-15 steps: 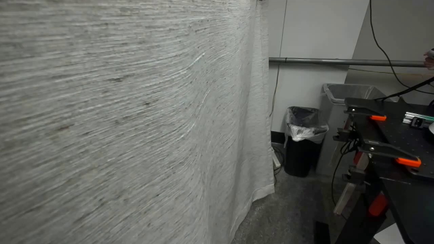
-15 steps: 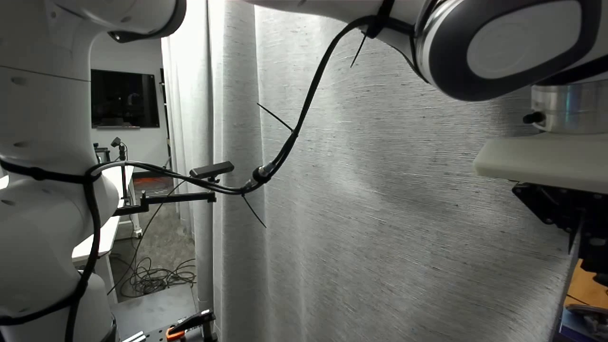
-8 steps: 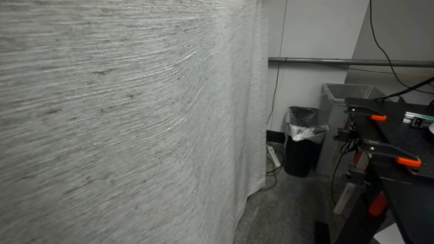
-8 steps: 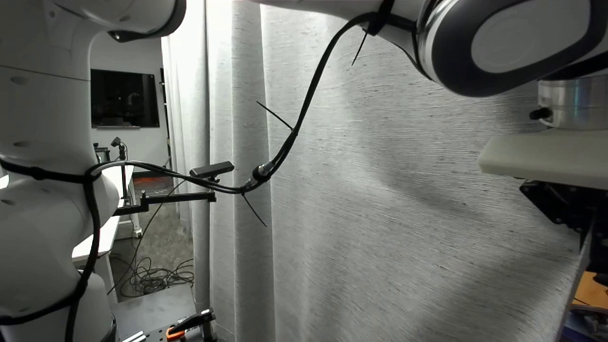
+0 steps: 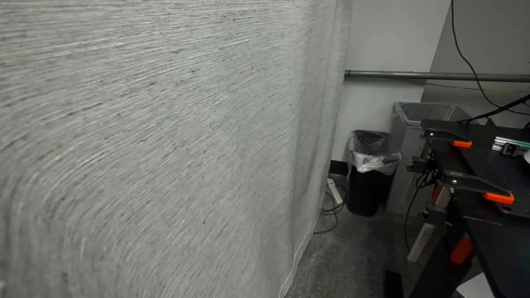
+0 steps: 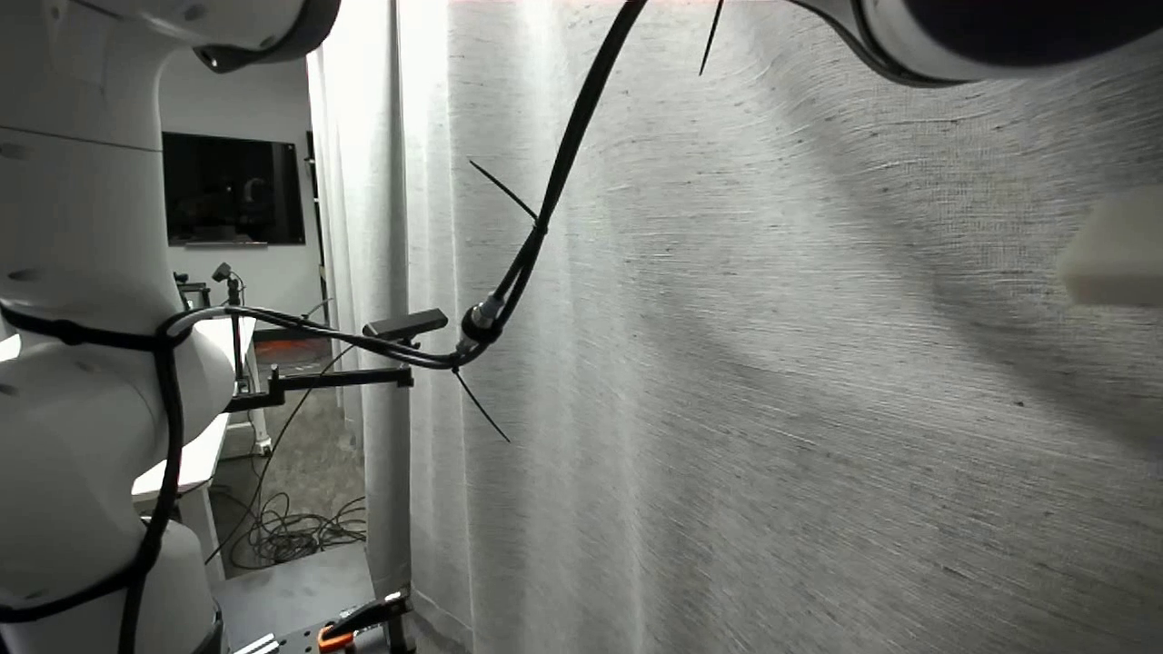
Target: Pull the curtain to the right
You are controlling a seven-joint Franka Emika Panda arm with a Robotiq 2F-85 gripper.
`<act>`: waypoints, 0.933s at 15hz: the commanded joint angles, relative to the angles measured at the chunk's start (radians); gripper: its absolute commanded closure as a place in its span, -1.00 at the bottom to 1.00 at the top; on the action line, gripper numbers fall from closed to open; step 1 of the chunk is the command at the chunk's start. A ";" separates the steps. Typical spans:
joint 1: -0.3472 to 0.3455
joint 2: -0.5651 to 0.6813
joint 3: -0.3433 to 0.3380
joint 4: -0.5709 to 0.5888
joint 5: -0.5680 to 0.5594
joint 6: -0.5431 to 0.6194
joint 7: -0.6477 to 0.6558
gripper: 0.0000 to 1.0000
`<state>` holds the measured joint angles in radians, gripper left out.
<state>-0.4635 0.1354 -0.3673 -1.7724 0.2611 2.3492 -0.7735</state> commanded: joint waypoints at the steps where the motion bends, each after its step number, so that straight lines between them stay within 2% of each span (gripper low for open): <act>1: 0.019 0.001 0.017 0.002 -0.047 0.017 0.046 0.99; 7: 0.077 0.001 0.091 -0.044 -0.021 0.008 0.032 0.99; 14: 0.144 -0.045 0.163 -0.186 0.000 -0.001 0.051 0.99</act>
<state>-0.3430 0.1351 -0.2182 -1.8813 0.2567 2.3491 -0.7472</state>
